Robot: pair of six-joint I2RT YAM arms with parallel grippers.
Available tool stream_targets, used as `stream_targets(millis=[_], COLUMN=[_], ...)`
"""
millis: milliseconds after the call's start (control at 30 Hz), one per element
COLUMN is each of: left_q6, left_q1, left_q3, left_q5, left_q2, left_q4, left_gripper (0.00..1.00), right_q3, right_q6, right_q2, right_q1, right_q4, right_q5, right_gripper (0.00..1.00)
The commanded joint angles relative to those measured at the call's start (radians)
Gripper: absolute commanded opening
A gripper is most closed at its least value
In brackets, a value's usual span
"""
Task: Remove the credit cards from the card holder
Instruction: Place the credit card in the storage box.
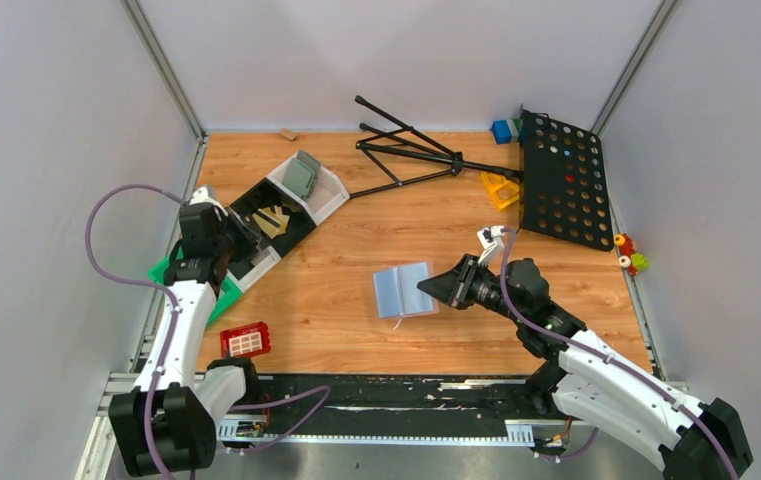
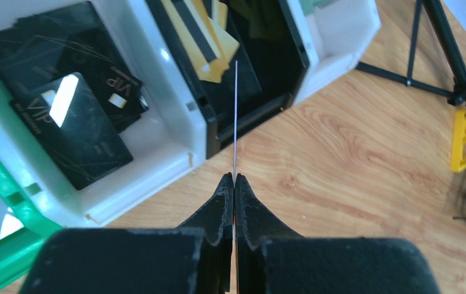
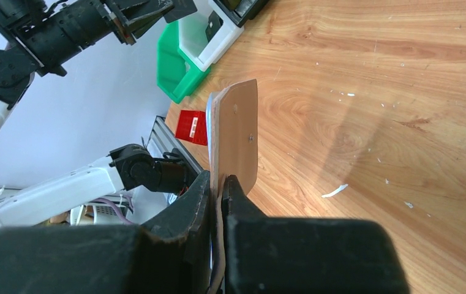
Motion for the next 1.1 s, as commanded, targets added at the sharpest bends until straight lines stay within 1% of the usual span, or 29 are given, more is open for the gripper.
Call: stream_targets(millis=[0, 200, 333, 400, 567, 667, 800, 967, 1067], left_q6=[-0.008, -0.009, -0.023, -0.035, -0.037, -0.036, -0.038, -0.055, -0.06], left_q1=[0.068, 0.168, 0.205, 0.212, 0.22, 0.223, 0.233, 0.236, 0.236], left_q3=[0.004, 0.006, -0.005, -0.008, -0.002, -0.002, -0.005, -0.006, 0.0], left_q5=[-0.03, 0.021, 0.059, 0.073, 0.034, 0.012, -0.029, -0.033, -0.037], left_q2=[0.031, 0.104, 0.169, 0.203, 0.269, 0.293, 0.307, 0.328, 0.366], left_q4=[0.057, 0.091, 0.149, 0.184, 0.209, 0.214, 0.219, 0.25, 0.266], left_gripper=[0.0, 0.0, 0.0, 0.0, 0.0, 0.0, 0.04, 0.05, 0.05], right_q3=[0.052, 0.044, 0.035, 0.036, 0.05, 0.052, 0.052, 0.053, 0.053], right_q6=[-0.021, -0.023, -0.019, -0.018, -0.022, -0.022, -0.02, -0.016, -0.011], right_q2=[-0.002, -0.009, -0.014, -0.01, 0.005, 0.009, 0.013, 0.021, 0.029], right_q1=[-0.004, -0.003, -0.004, -0.004, -0.004, -0.005, -0.004, -0.004, -0.005], right_q4=[0.026, 0.017, 0.023, 0.025, 0.026, 0.026, 0.027, 0.035, 0.043], right_q5=[-0.028, -0.03, -0.028, -0.032, -0.036, -0.036, -0.033, -0.035, -0.041], right_gripper=[0.0, 0.0, 0.0, 0.0, 0.0, 0.0, 0.0, 0.0, 0.0])
